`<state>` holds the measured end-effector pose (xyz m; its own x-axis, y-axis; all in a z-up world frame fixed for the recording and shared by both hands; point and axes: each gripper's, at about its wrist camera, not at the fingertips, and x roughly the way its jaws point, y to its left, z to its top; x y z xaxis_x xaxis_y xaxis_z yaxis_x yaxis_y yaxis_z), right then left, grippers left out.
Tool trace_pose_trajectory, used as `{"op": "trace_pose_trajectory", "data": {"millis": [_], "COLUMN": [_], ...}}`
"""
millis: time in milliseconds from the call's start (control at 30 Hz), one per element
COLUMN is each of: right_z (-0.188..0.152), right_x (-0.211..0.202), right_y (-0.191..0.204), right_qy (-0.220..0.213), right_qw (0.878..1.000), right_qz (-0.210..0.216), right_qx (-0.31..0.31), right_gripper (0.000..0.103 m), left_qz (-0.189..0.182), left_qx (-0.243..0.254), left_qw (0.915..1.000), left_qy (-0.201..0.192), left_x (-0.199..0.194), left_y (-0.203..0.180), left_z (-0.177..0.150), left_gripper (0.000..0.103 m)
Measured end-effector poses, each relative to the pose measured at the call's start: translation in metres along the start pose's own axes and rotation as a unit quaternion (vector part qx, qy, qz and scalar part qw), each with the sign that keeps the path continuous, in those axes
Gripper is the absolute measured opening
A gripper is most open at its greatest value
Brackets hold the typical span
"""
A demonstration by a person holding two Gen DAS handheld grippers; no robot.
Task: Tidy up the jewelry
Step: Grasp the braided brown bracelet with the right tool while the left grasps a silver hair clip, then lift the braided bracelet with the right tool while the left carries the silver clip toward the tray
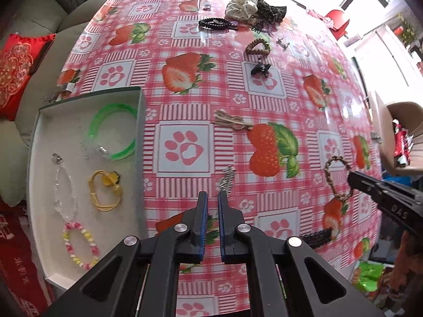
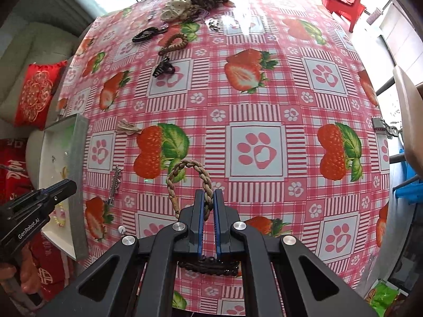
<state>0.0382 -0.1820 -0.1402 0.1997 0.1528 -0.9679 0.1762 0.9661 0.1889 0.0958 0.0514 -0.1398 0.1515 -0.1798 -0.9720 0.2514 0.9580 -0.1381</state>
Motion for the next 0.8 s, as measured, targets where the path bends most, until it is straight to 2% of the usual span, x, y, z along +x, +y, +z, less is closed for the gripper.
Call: {"op": "trace_pose_trajectory", "data": {"millis": [200,233,267,300,367,433,567,633,700,800], "right_z": [-0.006,-0.008,-0.008,-0.009,-0.011,-0.013,-0.014,-0.015,-0.015,-0.016], "right_x": [-0.001,-0.001,-0.001,-0.001,-0.002,-0.003,-0.004,-0.005,-0.006,-0.007], "right_y": [0.007,0.008,0.008,0.008,0.006,0.004,-0.002,-0.005,-0.007,-0.01], "right_qy": [0.006,0.006,0.007,0.007,0.008,0.007,0.01,0.012,0.012,0.012], "right_qw": [1.0,1.0,1.0,1.0,1.0,1.0,1.0,1.0,1.0,1.0], "right_qz": [0.005,0.007,0.007,0.008,0.01,0.01,0.009,0.009,0.008,0.009], "right_qx": [0.001,0.001,0.002,0.003,0.005,0.009,0.015,0.017,0.018,0.02], "right_gripper": [0.007,0.007,0.007,0.007,0.007,0.007,0.007,0.007,0.007,0.007], "left_qz": [0.014,0.024,0.028,0.034,0.051,0.058,0.07,0.074,0.074,0.054], "left_qx": [0.033,0.046,0.055,0.061,0.078,0.102,0.113,0.106,0.092,0.07], "left_qw": [0.9992,0.9985,0.9979,0.9973,0.9957,0.9931,0.9907,0.9905,0.9907,0.9933], "left_qy": [0.015,0.016,0.02,0.023,0.003,0.008,0.03,0.046,0.067,0.073], "left_x": [0.012,0.015,0.019,0.023,0.023,0.029,0.053,0.066,0.079,0.084], "left_y": [-0.015,-0.02,-0.024,-0.028,-0.037,-0.047,-0.054,-0.052,-0.046,-0.036], "left_z": [-0.004,-0.005,-0.005,-0.006,-0.007,-0.007,-0.003,-0.002,0.0,0.0], "left_gripper": [0.015,0.028,0.055,0.103,0.103,0.103,0.102,0.087,0.087,0.077]}}
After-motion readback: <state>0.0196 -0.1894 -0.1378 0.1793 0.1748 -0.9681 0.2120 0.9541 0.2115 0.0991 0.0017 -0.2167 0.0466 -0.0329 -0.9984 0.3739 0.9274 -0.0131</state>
